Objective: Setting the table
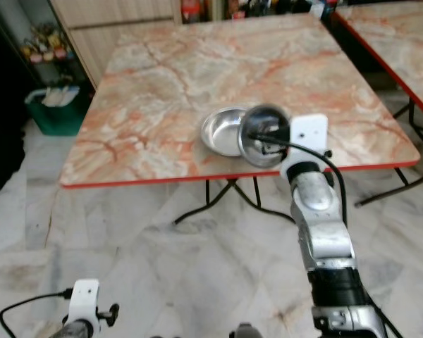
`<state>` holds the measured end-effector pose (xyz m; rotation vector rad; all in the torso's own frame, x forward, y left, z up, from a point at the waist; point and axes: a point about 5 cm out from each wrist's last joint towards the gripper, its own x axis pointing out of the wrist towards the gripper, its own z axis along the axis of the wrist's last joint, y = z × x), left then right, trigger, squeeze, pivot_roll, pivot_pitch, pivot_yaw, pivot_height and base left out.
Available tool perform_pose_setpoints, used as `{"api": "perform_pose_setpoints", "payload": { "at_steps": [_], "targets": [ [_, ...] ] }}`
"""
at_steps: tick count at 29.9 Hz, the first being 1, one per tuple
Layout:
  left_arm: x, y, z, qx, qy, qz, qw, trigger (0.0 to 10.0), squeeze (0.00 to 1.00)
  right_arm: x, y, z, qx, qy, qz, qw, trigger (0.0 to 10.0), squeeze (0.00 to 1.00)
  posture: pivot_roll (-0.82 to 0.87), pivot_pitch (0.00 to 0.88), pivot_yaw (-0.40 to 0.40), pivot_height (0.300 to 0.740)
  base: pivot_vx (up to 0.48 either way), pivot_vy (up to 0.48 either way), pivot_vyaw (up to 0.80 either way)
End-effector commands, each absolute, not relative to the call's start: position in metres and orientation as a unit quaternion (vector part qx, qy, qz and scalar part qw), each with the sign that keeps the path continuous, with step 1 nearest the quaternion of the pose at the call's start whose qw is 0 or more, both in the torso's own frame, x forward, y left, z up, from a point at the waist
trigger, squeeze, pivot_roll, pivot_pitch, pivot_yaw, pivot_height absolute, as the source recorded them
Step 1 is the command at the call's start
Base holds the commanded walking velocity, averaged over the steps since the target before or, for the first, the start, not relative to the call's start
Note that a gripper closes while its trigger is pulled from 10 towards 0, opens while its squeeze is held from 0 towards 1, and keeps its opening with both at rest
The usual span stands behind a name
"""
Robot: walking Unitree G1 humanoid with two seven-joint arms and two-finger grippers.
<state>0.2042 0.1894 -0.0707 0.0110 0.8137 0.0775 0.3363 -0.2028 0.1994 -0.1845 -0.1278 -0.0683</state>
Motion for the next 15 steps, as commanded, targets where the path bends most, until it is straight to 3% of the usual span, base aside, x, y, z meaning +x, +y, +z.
{"api": "perform_pose_setpoints", "payload": {
  "at_steps": [1,15],
  "targets": [
    [0.201,0.201,-0.071,0.013,0.401,0.049,0.915,10.0,0.00,0.338,-0.191,0.213,-0.092,-0.095,-0.020,0.991,10.0,0.00,-0.08,0.177,0.061,0.740,0.349,0.000,0.00],
    [0.200,0.200,-0.072,0.015,0.403,0.054,0.913,10.0,0.00,0.333,-0.167,0.225,-0.082,-0.145,0.053,0.985,10.0,0.00,-0.08,0.183,0.063,0.740,0.344,0.000,0.00]
  ]
}}
